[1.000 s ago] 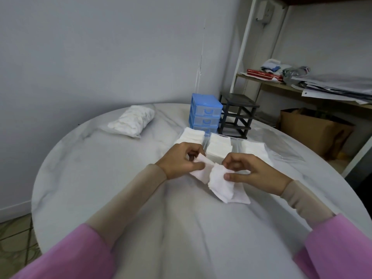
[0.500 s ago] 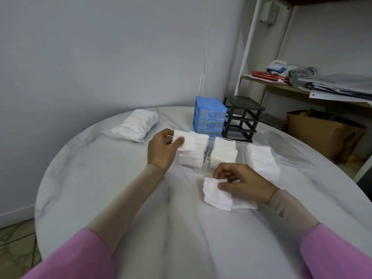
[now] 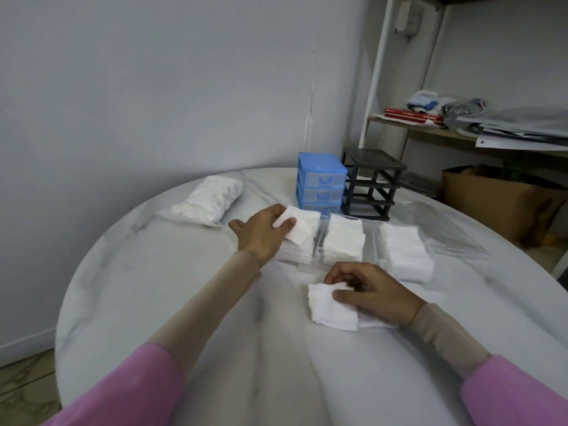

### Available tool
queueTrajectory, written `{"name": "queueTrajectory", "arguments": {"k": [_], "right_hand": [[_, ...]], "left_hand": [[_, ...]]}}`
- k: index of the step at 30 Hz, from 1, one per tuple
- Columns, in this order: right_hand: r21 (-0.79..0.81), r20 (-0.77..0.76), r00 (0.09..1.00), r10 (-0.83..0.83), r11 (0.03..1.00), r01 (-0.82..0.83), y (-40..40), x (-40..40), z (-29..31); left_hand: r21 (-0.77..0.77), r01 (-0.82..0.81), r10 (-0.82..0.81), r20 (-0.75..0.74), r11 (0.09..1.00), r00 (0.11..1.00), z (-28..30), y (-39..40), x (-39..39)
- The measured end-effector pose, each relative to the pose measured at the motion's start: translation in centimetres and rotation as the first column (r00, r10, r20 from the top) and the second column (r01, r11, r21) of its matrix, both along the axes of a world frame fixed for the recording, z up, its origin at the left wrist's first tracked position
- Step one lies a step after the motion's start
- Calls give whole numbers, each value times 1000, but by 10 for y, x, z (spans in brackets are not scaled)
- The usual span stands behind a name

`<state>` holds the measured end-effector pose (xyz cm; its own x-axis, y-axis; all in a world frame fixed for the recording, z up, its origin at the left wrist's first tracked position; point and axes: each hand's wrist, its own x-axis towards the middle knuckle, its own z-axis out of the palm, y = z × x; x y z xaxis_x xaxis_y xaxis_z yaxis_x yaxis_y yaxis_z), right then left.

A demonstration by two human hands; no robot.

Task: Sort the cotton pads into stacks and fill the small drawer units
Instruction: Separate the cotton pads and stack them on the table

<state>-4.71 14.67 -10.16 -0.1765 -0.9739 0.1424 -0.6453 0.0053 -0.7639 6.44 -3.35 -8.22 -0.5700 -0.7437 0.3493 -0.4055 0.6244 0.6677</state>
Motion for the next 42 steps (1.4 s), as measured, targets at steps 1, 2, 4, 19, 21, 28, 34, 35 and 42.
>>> {"name": "queueTrajectory", "arguments": {"k": [1,2,4,19,21,28,34,35,42], "right_hand": [[-2,2,1000,0,1000,0,0,0,0],[-3,5,1000,0,1000,0,0,0,-1],[-7,16,1000,1,1000,-1,0,0,-1],[-12,20,1000,6,1000,-6,-1,1,0],[-12,11,1000,3,1000,-2,-1,2,0],[-35,8,1000,-16,999,17,0,2,1],[-112,223,971,-81,988,108,1,0,2],[-120,272,960,-70,987,106,2,0,3],[-177,503,851,-152,946,273,0,-1,5]], "left_hand": [[-12,1,-1,12,1000,1000,0,1,0],[-7,-6,6,10,1000,1000,-1,2,-2],[51,-35,37,-38,998,999,-3,3,-4],[-171,110,-97,82,979,992,-9,21,-6],[-145,206,-172,217,968,961,-11,25,-9],[-227,262,-110,522,938,846,-14,26,-13],[-245,284,-97,573,927,814,-11,31,-10],[-246,284,-101,566,927,818,-10,31,-9],[-255,92,-106,-40,962,994,-8,41,-8]]}}
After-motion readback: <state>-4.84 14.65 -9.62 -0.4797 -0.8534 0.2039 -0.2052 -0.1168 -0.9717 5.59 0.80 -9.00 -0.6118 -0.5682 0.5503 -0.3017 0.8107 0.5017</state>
